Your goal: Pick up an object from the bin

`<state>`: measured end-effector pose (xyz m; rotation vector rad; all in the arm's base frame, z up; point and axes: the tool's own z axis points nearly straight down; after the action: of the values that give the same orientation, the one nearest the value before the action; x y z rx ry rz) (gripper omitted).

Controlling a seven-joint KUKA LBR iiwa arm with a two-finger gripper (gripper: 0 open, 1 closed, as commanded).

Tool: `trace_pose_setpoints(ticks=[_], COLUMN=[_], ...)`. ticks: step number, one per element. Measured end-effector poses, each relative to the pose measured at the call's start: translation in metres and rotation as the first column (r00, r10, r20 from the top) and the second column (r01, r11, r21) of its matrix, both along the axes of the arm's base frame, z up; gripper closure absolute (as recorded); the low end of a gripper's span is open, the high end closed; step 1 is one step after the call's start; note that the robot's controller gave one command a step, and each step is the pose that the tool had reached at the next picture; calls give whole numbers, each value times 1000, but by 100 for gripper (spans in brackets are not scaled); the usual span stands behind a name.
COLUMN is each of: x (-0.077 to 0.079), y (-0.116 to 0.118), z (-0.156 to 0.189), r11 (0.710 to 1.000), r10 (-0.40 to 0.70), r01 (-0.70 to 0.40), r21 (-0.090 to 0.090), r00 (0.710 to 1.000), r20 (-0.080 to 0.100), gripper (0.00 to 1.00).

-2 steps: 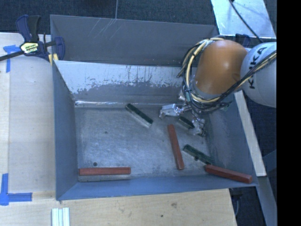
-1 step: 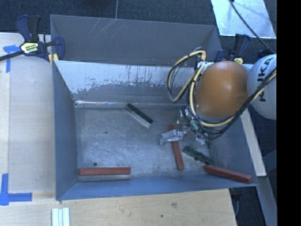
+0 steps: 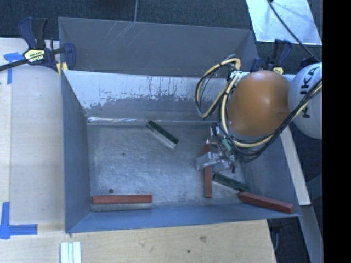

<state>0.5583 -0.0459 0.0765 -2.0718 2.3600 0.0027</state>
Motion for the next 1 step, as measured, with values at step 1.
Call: trace_pose_setpoints(ticks=[1], x=[-6], y=[8], z=[130], r11=[996], r10=[85], r01=[-85], r21=[-2], r00=[996], r20=[10], gripper=[100])
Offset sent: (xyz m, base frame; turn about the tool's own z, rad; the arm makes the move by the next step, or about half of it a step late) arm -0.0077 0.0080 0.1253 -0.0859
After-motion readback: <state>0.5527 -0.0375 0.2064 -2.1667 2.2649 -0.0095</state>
